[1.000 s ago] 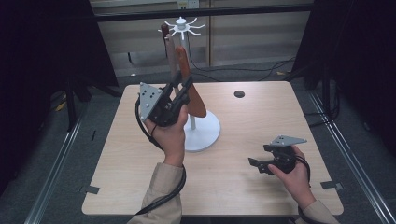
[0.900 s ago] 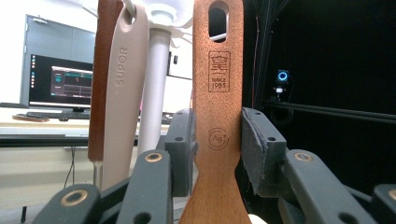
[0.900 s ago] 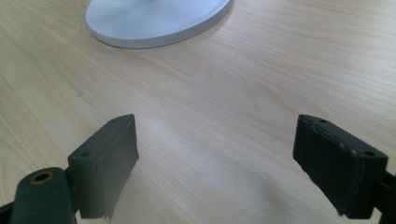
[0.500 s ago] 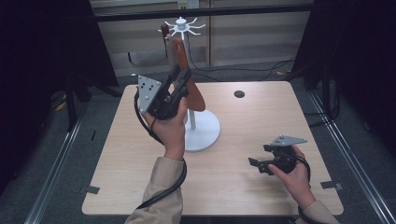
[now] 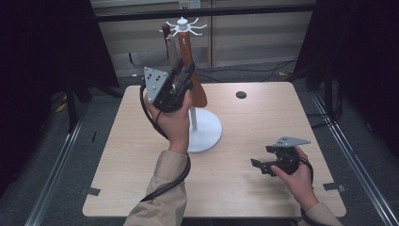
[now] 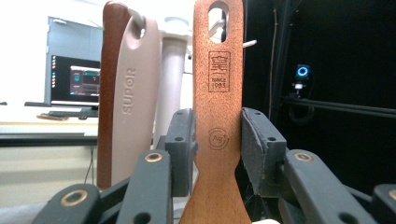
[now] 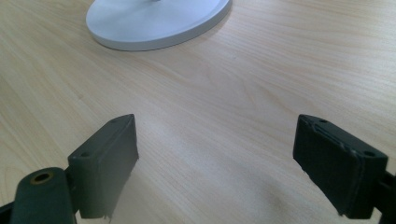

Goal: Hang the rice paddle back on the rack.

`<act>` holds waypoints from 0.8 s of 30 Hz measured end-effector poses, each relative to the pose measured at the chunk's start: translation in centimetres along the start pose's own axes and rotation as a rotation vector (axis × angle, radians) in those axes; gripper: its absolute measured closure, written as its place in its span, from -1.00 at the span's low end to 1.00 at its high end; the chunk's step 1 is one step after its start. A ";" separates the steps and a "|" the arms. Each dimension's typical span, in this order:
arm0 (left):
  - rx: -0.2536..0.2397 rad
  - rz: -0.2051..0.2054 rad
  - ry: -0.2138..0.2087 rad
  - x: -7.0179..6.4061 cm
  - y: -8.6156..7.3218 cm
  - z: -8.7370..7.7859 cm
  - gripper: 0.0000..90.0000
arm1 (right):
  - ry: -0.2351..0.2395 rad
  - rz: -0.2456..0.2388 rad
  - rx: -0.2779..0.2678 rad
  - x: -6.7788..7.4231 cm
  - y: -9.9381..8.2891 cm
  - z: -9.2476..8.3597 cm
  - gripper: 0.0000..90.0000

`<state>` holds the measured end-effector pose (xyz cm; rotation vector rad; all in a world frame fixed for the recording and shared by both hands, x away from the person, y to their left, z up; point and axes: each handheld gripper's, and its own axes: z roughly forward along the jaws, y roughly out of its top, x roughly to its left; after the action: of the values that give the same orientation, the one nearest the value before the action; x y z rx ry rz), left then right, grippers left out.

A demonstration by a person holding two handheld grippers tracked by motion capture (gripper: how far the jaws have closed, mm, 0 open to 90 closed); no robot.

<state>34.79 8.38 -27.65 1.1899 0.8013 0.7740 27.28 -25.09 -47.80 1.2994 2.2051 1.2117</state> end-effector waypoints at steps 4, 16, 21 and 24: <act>0.014 0.016 0.004 -0.1 -0.1 0.3 0.46 | 0.003 -0.006 -0.002 0.0 0.0 0.1 -0.68; -0.011 0.030 -0.002 0.3 -0.8 -0.1 0.41 | 0.002 -0.009 0.002 0.1 0.1 0.1 -0.68; -0.017 0.038 -0.032 0.5 -1.0 -0.5 0.24 | 0.000 -0.011 0.000 0.1 0.1 0.2 -0.68; -0.014 0.043 -0.046 0.5 -1.2 -0.9 0.13 | -0.003 -0.013 0.003 0.1 0.1 0.2 -0.68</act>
<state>34.42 9.02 -29.03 1.2108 0.7336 0.7835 27.40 -24.93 -47.80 1.2858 2.2109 1.2011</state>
